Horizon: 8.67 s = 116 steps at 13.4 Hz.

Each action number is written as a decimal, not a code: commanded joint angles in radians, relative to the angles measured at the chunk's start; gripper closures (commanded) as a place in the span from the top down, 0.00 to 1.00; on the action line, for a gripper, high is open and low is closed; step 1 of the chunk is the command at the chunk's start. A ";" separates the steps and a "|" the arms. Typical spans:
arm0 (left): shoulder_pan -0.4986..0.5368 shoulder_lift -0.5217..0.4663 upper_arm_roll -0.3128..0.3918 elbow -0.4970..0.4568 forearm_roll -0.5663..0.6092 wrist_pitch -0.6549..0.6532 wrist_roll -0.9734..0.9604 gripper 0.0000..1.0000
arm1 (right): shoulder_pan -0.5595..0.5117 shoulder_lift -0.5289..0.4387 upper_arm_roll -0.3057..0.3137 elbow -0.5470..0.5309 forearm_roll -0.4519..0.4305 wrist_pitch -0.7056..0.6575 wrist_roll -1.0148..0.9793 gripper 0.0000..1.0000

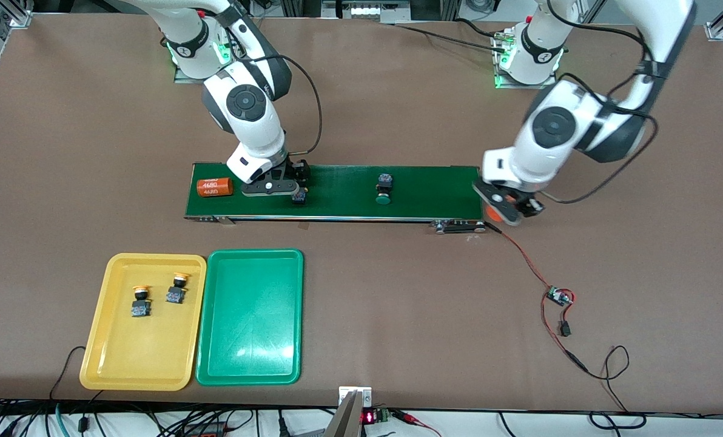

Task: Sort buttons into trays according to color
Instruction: 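Grasp a black button with the right gripper while the left places battery, then drop the black button into the green tray while the left gripper withdraws, then return the right gripper to the belt and grasp the green-capped button, then carry the green button over the green tray and open the right gripper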

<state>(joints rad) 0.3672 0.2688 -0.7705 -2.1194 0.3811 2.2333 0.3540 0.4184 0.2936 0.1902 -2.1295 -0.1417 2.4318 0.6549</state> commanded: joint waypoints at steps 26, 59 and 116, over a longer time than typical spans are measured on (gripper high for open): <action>-0.179 0.037 0.019 0.009 0.164 0.025 0.224 1.00 | -0.102 0.073 -0.057 0.356 -0.036 -0.155 -0.156 0.14; -0.271 -0.191 0.744 0.576 -0.430 -0.646 -0.417 1.00 | -0.136 0.030 -0.043 0.231 -0.001 -0.155 -0.163 1.00; -0.226 -0.171 0.734 0.618 -0.392 -0.686 -0.342 1.00 | -0.156 0.429 -0.060 0.637 -0.006 0.085 -0.313 0.11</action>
<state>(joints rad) 0.1453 0.0976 -0.0318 -1.4986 -0.0284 1.5358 -0.0001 0.2619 0.6853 0.1394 -1.5299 -0.1550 2.4761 0.3699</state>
